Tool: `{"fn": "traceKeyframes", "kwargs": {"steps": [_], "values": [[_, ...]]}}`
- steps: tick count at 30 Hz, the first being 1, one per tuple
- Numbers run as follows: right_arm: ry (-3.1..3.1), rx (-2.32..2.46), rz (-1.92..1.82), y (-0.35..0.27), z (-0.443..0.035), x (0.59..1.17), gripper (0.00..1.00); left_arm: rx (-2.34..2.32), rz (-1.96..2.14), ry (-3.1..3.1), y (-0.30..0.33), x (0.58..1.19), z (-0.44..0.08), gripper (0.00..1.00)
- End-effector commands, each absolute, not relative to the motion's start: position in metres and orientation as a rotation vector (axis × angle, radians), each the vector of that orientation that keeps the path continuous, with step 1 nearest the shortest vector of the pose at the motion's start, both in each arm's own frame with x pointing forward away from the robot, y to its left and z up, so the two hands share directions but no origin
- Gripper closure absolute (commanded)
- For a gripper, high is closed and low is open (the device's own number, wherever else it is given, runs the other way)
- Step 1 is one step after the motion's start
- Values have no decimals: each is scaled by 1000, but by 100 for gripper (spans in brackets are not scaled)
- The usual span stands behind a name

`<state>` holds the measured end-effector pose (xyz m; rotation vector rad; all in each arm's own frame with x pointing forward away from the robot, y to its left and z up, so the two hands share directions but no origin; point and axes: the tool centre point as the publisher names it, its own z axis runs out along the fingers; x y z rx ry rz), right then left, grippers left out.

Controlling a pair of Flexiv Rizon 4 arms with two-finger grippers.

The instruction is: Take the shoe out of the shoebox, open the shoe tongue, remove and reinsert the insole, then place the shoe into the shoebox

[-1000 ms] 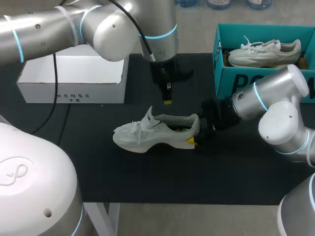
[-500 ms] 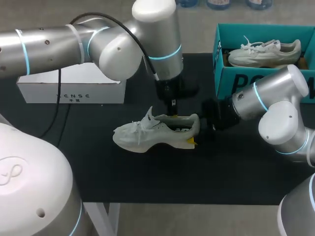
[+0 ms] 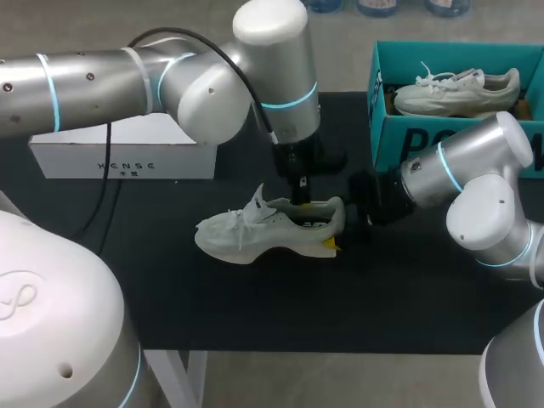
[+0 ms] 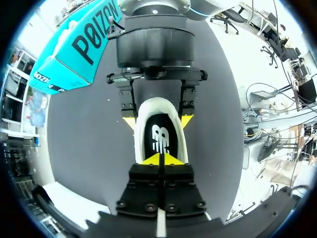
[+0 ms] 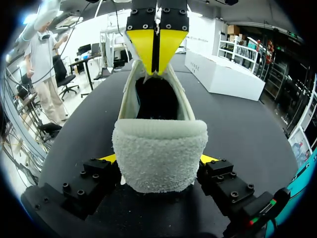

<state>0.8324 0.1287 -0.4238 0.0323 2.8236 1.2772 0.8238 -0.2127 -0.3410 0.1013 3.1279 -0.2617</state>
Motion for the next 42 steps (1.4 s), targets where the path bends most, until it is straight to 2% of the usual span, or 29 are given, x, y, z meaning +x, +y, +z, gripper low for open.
{"fn": "traceKeyframes", "kwargs": {"steps": [1,9,25,39,41,42], "values": [[2822,35,1273,132,-431,834,100,121,-269,3147,-221,829,-368,100],[2822,35,1273,132,-431,834,100,129,-249,3172,-215,827,-386,100],[2822,35,1273,132,-431,834,100,72,-171,3220,-187,795,-384,100],[2822,35,1273,132,-431,834,100,83,-61,3279,-168,785,-404,100],[2822,35,1273,132,-431,834,100,96,-76,3279,-170,784,-404,75],[2822,35,1273,132,-431,834,100,99,-72,3280,-171,784,-405,69]]}}
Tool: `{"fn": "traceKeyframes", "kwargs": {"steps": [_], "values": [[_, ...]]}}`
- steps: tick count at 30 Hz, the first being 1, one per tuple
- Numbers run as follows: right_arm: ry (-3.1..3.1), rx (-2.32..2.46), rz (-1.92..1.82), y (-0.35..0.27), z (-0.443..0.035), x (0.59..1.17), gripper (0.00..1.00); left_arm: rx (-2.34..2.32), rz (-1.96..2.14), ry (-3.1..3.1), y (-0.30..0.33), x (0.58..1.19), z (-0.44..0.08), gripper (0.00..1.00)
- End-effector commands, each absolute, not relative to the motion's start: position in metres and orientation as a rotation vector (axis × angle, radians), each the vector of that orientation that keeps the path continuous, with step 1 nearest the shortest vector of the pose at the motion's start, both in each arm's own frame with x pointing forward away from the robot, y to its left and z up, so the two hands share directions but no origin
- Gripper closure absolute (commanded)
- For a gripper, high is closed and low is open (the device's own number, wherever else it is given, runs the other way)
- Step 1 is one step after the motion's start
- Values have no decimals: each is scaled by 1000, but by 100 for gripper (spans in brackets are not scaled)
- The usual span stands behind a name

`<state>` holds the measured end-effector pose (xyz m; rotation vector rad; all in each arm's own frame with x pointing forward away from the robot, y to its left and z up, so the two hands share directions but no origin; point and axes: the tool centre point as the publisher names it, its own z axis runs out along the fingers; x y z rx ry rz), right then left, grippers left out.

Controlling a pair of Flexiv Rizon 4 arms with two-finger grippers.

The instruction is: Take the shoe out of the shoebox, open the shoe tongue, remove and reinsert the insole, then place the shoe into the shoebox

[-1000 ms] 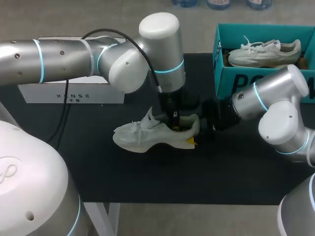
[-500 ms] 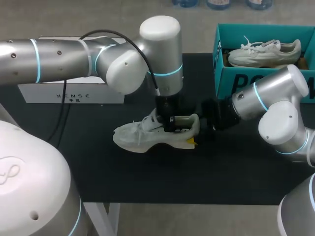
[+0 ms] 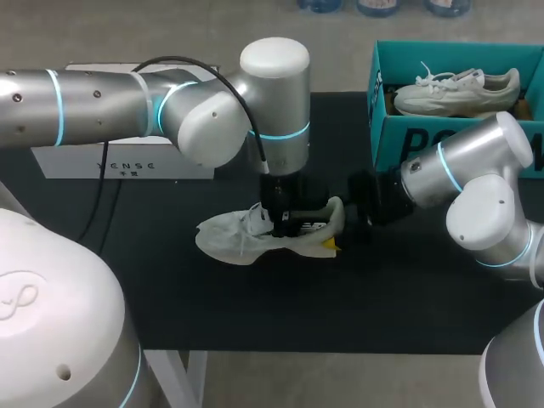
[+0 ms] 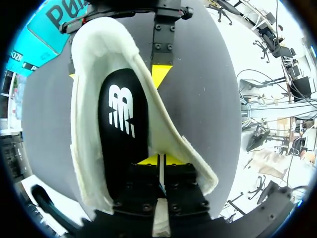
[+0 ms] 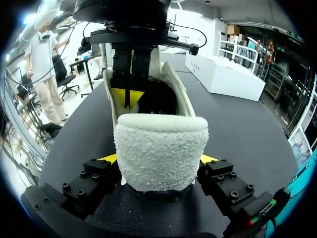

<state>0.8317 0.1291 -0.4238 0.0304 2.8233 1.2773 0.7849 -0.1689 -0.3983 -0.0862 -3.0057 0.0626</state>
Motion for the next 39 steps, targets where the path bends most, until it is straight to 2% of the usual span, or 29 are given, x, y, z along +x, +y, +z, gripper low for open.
{"fn": "traceKeyframes", "kwargs": {"steps": [1,10,15,20,23,25,27,28,29,30,39], "values": [[2822,35,1273,132,-431,834,100,-91,58,-2999,-171,784,-405,67],[2822,35,1273,132,-431,834,100,-85,-24,-3043,-166,791,-418,52],[2822,35,1273,132,-431,834,100,-59,-102,-3102,-166,803,-430,56],[2822,35,1273,132,-431,834,100,-51,-130,-3148,-168,811,-437,50],[2822,35,1273,132,-431,834,100,-57,-131,-3140,-168,815,-445,36],[2822,35,1273,132,-431,834,100,-52,-135,-3139,-168,817,-450,35],[2822,35,1273,132,-431,834,100,-37,-152,-3135,-168,818,-456,43],[2822,35,1273,132,-431,834,100,-35,-154,-3132,-168,819,-458,53],[2822,35,1273,132,-431,834,100,-32,-156,-3127,-168,819,-459,81],[2822,35,1273,132,-431,834,100,-28,-154,-3121,-168,818,-459,100],[2822,35,1273,132,-431,834,100,103,-51,-3147,-156,809,-432,100]]}}
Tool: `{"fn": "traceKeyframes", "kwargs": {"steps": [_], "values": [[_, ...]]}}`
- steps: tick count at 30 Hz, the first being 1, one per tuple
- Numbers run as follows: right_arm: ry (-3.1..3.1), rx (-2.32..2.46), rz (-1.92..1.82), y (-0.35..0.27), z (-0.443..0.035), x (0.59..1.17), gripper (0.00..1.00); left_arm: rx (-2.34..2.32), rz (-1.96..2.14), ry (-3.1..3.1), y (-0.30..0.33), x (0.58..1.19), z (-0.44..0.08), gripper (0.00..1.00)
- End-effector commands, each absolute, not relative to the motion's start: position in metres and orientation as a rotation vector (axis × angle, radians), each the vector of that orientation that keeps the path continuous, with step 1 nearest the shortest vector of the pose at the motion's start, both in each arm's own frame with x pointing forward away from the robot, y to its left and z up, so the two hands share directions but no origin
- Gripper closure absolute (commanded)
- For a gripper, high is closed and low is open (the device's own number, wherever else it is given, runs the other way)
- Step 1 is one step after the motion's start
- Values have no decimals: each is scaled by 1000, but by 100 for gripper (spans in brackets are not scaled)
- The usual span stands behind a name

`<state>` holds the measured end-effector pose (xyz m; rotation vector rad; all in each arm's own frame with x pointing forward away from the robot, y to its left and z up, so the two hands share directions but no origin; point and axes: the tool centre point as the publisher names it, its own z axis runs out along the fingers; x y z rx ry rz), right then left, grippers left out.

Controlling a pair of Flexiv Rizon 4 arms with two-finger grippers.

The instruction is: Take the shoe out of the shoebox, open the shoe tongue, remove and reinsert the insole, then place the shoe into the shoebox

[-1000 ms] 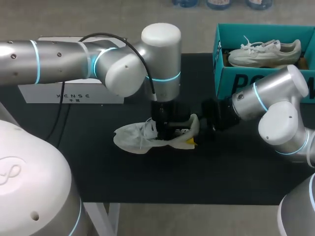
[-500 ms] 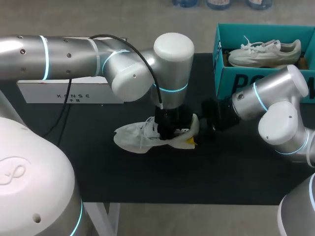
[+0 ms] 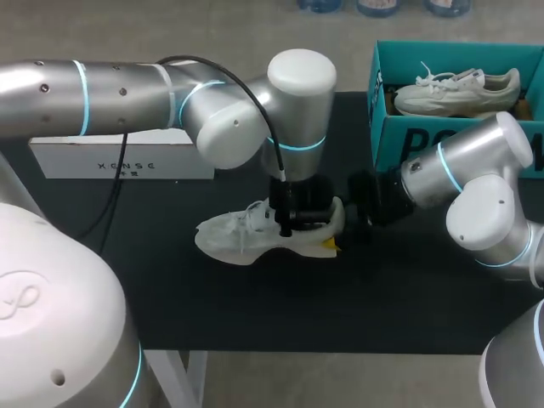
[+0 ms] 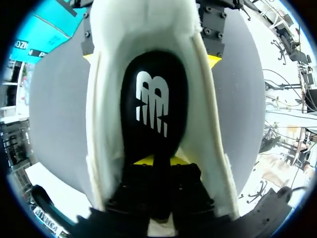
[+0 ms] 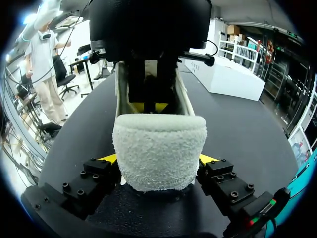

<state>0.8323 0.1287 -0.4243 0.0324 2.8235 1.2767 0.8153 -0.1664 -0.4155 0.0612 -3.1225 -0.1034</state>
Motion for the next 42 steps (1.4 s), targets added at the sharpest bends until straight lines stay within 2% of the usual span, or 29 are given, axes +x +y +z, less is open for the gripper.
{"fn": "traceKeyframes", "kwargs": {"steps": [1,11,19,35,42], "values": [[2822,35,1273,132,-431,834,100,111,-45,-3153,-155,808,-430,100],[2822,35,1273,132,-431,834,100,370,331,-3174,-128,816,-396,100],[2822,35,1273,132,-431,834,100,374,530,-3172,-133,822,-375,100],[2822,35,1273,132,-431,834,100,152,1105,-3066,-165,828,-334,100],[2822,35,1273,132,-431,834,100,-24,1379,-2980,-180,826,-292,100]]}}
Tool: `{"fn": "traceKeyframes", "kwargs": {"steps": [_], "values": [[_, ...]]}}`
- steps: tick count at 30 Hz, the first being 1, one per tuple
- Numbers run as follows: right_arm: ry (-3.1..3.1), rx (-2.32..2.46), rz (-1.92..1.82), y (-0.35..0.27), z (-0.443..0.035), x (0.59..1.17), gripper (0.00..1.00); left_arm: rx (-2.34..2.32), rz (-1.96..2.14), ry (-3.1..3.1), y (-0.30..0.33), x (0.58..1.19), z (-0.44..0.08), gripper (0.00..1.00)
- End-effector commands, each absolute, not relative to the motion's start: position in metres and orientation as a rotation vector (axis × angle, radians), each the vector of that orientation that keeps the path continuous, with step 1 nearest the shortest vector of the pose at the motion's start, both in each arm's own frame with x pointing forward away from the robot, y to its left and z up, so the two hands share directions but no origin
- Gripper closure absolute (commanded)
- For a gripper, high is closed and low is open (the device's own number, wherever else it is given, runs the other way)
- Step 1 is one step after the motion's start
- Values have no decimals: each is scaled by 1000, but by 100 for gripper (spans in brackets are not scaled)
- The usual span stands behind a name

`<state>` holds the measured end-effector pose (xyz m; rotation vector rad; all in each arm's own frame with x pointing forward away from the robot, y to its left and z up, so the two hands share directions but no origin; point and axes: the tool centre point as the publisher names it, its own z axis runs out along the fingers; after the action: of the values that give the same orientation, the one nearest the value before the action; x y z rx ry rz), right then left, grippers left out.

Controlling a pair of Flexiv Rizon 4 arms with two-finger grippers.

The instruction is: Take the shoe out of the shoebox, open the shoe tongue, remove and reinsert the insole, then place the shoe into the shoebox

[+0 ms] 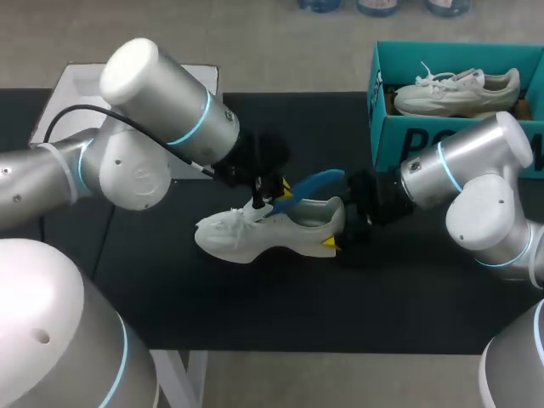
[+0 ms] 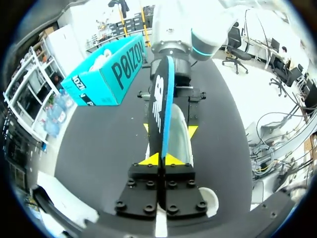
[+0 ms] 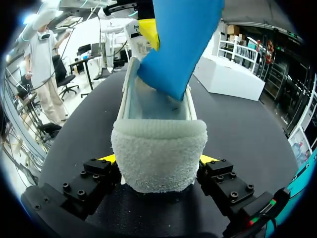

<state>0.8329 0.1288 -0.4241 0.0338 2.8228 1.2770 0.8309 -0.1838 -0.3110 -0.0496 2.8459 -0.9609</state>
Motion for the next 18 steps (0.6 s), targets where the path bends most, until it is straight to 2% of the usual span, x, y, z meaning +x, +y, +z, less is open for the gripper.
{"fn": "traceKeyframes", "kwargs": {"steps": [1,10,13,18], "values": [[2822,35,1273,132,-431,834,100,52,-1267,2710,-183,826,-285,100],[2822,35,1273,132,-431,834,100,289,-1297,2598,-217,819,-204,100],[2822,35,1273,132,-431,834,100,335,-1158,2648,-230,817,-182,100],[2822,35,1273,132,-431,834,100,335,-1158,2648,-230,817,-182,100]]}}
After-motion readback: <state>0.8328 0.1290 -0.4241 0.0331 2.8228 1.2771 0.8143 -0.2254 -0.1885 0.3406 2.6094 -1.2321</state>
